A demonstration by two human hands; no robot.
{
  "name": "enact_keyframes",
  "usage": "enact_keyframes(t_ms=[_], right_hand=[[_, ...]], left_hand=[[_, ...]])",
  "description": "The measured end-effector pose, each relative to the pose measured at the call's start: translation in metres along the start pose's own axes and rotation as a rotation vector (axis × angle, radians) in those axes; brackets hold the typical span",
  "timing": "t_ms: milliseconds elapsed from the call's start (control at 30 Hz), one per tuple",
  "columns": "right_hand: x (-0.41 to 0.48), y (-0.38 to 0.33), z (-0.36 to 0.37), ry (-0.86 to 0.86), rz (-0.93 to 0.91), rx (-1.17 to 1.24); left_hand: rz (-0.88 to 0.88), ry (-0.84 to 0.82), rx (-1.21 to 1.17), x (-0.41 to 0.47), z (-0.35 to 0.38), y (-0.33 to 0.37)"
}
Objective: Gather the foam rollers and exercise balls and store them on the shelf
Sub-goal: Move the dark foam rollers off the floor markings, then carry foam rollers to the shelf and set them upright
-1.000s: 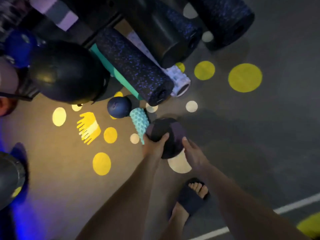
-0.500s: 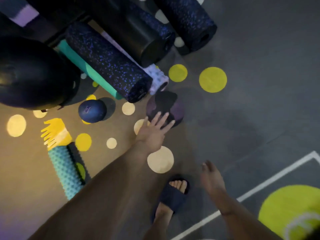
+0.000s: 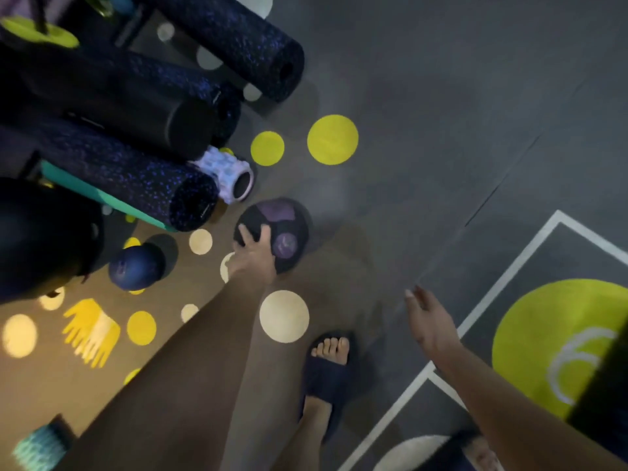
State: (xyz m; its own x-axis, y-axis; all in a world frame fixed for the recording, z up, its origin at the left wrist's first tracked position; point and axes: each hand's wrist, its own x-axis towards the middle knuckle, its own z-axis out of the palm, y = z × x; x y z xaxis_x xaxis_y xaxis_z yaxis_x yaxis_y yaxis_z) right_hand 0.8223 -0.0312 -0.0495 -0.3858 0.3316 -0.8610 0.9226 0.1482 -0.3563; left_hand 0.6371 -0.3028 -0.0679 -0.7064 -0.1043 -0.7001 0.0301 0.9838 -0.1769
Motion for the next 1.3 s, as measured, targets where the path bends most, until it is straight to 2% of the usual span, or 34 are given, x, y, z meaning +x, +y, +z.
enact_keyframes(t_ms=[133, 200, 233, 267, 333, 400, 467, 500, 567, 667, 800, 867, 967, 1133, 1233, 1300], right_hand=[[-0.011, -0.037, 0.009, -0.042, -0.143, 0.006], [-0.012, -0.045, 0.015, -0.074, -0.204, -0.004], [-0.013, -0.046, 0.018, -0.087, -0.221, -0.006], [-0.014, -0.044, 0.019, -0.092, -0.231, -0.005], [-0.017, -0.028, 0.016, -0.071, -0.214, 0.013], [-0.022, 0.001, 0.007, -0.024, -0.164, 0.051], [-0.027, 0.037, -0.007, 0.027, -0.089, 0.095], [-0.031, 0.057, -0.017, 0.054, -0.045, 0.125], [-0.04, 0.098, -0.041, 0.117, 0.02, 0.19], [-0.058, 0.163, -0.082, 0.217, 0.117, 0.269], [-0.084, 0.251, -0.136, 0.402, 0.259, 0.312], [-0.093, 0.294, -0.157, 0.52, 0.307, 0.326], [-0.09, 0.357, -0.177, 0.62, 0.374, 0.371], [-0.056, 0.437, -0.171, 0.568, 0.433, 0.414], [-0.037, 0.452, -0.158, 0.586, 0.418, 0.515], [-0.028, 0.451, -0.146, 0.574, 0.322, 0.644]], left_hand=[[-0.223, -0.121, -0.021, -0.036, 0.029, -0.022], [-0.3, -0.09, -0.084, -0.052, 0.043, -0.027], [-0.261, -0.043, -0.12, -0.059, 0.048, -0.025], [-0.139, -0.026, -0.057, -0.065, 0.059, -0.027], [0.07, -0.094, 0.043, -0.072, 0.084, -0.034], [0.02, -0.21, 0.104, -0.078, 0.095, -0.039], [-0.007, -0.173, 0.142, -0.092, 0.097, -0.028], [0.065, -0.12, 0.153, -0.105, 0.097, -0.013], [0.301, -0.077, 0.119, -0.137, 0.094, 0.039], [0.578, -0.172, -0.072, -0.181, 0.106, 0.135], [0.856, -0.275, -0.022, -0.242, 0.132, 0.269], [0.916, -0.351, 0.001, -0.276, 0.154, 0.322], [0.846, -0.487, -0.095, -0.318, 0.2, 0.376], [0.523, -0.715, -0.423, -0.338, 0.293, 0.419], [0.437, -0.916, -0.678, -0.334, 0.326, 0.426], [0.425, -0.879, -0.753, -0.322, 0.332, 0.423]])
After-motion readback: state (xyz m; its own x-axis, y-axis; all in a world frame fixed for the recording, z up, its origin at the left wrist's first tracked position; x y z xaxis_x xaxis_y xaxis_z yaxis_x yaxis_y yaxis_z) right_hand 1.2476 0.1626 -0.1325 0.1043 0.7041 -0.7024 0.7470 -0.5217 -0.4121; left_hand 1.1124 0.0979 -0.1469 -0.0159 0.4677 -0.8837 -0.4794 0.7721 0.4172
